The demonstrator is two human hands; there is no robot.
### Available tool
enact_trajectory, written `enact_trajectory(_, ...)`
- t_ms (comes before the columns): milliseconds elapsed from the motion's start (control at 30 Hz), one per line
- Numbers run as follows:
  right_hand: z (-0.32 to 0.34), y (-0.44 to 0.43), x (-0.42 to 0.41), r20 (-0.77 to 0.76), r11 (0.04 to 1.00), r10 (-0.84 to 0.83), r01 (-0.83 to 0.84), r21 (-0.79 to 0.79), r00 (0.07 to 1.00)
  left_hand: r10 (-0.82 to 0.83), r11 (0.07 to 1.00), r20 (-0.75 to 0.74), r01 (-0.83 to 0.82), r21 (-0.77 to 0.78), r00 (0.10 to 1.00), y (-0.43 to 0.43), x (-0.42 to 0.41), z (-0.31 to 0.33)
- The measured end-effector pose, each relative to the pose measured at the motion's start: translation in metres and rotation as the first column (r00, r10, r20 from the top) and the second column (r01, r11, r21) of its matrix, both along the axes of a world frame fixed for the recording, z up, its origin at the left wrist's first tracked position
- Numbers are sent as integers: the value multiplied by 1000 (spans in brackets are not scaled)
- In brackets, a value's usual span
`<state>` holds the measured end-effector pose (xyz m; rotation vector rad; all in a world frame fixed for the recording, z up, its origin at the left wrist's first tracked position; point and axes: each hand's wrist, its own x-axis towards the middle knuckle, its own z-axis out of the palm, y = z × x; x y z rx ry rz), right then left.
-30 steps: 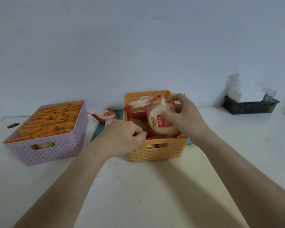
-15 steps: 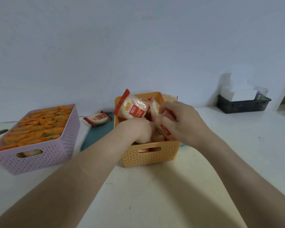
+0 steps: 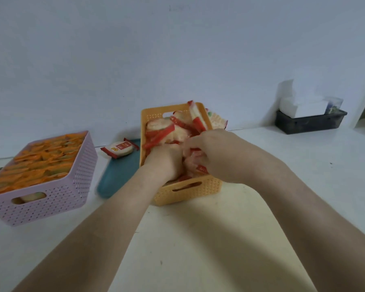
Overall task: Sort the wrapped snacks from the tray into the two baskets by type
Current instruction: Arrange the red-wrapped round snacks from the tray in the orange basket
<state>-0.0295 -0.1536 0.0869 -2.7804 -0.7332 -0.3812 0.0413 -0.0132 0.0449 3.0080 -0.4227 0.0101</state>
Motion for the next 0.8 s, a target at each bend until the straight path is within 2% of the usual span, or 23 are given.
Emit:
enact_trajectory(100, -5, 6, 3, -92, 993, 14, -25, -119, 996, -87, 996, -146, 81, -43, 985, -7, -12, 10)
enact_trajectory(167, -10, 9, 7, -141, 979, 2, -31, -202, 990, -67, 997, -240, 58, -45, 969, -9, -14, 13)
enact_trajectory(267, -14, 10, 13, -197, 963, -40, -14, -267, 980, -56, 993, -271, 24, -119, 961, -7, -7, 11)
enact_trajectory(333, -17, 8, 15, -264, 944, -73, -19, -330, 962, -51, 991, -232, 20, -134, 971, -6, -5, 12)
enact_trajectory(367, -17, 7, 16, -286, 931, -80, -31, -363, 955, -49, 993, -164, 30, -118, 985, -5, -6, 15)
enact_trajectory(433, -19, 6, 18, -300, 934, -80, -34, -357, 951, -89, 996, 67, 90, -10, 994, -2, -13, 24)
enact_trajectory(467, -18, 5, 18, -298, 948, -84, -16, -318, 951, -125, 992, 158, 120, 42, 979, 1, -17, 29)
enact_trajectory(500, -18, 4, 17, -295, 965, -84, 4, -261, 952, -153, 987, 185, 142, 71, 971, 6, -20, 34)
enact_trajectory(533, -18, 3, 17, -279, 981, -72, 18, -192, 957, -171, 984, 157, 159, 82, 973, 13, -22, 40)
enact_trajectory(600, -20, -1, 16, -211, 1000, -25, 22, -16, 977, -177, 983, 1, 176, 59, 984, 27, -24, 49)
enact_trajectory(667, -23, -3, 16, -147, 980, 2, 27, 195, 989, -175, 982, -124, 182, 47, 977, 36, -26, 51)
enact_trajectory(733, -25, -4, 17, -112, 938, 11, 29, 346, 994, -185, 981, -133, 190, 25, 974, 39, -28, 51)
enact_trajectory(800, -26, -4, 18, -96, 920, 6, 32, 391, 995, -198, 979, -86, 193, -58, 976, 40, -32, 52)
